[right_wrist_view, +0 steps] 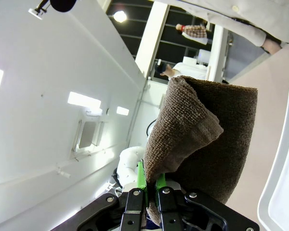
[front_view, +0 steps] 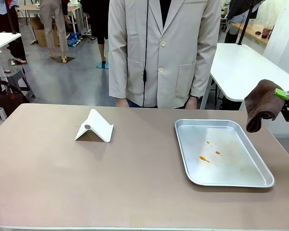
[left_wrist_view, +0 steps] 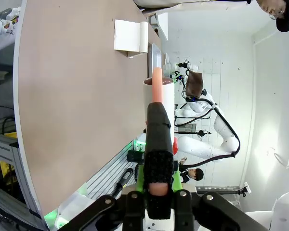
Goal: Clean the surface of the table.
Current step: Clean the area not pointed to by the person.
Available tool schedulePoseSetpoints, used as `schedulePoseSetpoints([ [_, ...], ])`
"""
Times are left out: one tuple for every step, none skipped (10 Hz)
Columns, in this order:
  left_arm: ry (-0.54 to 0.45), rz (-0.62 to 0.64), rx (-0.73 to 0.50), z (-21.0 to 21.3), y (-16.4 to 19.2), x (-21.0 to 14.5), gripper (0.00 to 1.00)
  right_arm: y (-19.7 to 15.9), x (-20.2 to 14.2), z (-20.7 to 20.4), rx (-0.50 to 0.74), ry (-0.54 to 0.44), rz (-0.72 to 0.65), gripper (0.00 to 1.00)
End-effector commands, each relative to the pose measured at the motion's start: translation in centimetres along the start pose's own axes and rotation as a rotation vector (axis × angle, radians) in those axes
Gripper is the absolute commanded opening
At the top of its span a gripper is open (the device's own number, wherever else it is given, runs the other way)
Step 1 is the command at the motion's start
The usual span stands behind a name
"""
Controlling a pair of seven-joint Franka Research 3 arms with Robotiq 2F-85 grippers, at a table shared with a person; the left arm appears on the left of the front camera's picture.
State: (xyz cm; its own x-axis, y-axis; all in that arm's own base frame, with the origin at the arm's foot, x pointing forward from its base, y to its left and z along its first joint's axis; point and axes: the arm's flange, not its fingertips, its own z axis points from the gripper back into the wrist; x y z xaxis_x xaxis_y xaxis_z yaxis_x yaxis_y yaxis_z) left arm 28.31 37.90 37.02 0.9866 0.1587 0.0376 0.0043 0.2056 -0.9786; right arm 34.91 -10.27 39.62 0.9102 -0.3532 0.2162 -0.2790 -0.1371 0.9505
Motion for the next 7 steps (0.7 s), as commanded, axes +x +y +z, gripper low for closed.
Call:
schedulePoseSetpoints([
  [-0.001, 0.008, 0.003, -0.14, -0.59, -0.22, 0.09, 0.41, -0.17, 0.18, 0.015, 0.009, 0.005, 0.0],
  [-0.001, 0.008, 0.003, -0.14, -0.59, -0.22, 0.09, 0.41, -0.17, 0.18, 0.015, 0.009, 0.005, 0.0],
  [-0.001, 0.008, 0.003, -0.14, -0.59, -0.22, 0.09, 0.41, -0.17, 0.18, 0.015, 0.009, 0.005, 0.0],
  [-0.001, 0.008, 0.003, -0.14, -0.59, -0.22, 0.09, 0.41, -0.17, 0.18, 0.015, 0.009, 0.005, 0.0],
  [-0.001, 0.008, 0.003, -0.14, -0.59, -0.22, 0.09, 0.41, -0.17, 0.18, 0.015, 0.009, 0.005, 0.0],
  [-0.001, 0.008, 0.003, -0.14, -0.59, -0.22, 0.09, 0.0, 0.0, 0.0, 0.0, 0.0, 0.0, 0.07],
  [-0.001, 0.008, 0.003, -0.14, -0.59, -0.22, 0.09, 0.38, -0.12, -0.51, -0.056, 0.046, 0.098, 0.07],
])
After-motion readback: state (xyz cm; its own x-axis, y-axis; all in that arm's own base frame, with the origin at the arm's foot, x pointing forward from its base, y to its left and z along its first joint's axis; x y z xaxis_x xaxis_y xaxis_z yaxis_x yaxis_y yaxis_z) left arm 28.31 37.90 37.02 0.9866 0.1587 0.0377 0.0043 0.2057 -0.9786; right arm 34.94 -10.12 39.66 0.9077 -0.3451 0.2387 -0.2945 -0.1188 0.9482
